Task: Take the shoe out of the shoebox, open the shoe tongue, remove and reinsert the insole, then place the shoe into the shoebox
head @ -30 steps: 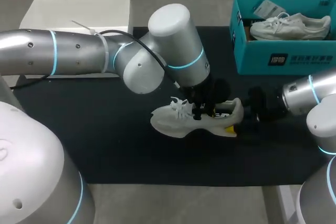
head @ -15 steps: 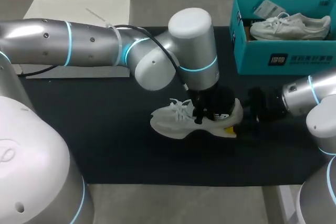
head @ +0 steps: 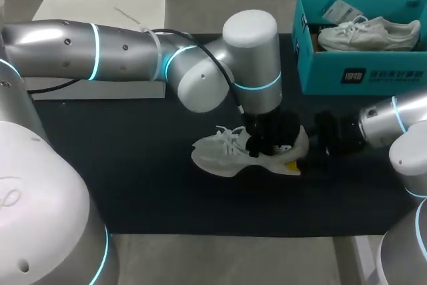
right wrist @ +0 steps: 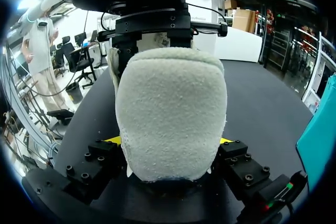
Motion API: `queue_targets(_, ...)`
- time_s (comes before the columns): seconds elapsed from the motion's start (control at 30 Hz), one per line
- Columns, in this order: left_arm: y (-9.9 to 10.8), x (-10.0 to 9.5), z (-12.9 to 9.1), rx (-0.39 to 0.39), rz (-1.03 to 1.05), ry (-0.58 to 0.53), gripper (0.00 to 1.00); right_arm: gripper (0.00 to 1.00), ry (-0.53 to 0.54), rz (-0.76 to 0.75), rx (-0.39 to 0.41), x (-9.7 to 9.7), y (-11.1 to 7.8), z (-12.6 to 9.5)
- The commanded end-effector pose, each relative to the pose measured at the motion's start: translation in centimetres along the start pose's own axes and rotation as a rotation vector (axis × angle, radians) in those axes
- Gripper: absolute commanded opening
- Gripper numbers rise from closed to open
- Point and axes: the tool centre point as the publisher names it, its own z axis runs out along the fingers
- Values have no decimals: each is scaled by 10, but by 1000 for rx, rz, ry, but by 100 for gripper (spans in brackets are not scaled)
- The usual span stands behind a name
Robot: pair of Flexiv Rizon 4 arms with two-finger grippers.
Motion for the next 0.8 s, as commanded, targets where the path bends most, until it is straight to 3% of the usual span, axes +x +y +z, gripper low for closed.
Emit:
queue_targets(0.03, -6, -3, 31, -13, -3, -27, 44, 0, -1, 1, 1, 0, -3, 7)
queue_targets(0.53, 16, -37, 57, -40, -105, -28, 42, 0, -1, 1, 1, 0, -3, 7)
queue_targets(0.8, 23, -30, 53, -42, -124, -21, 44, 0, -1, 1, 1, 0, -3, 7)
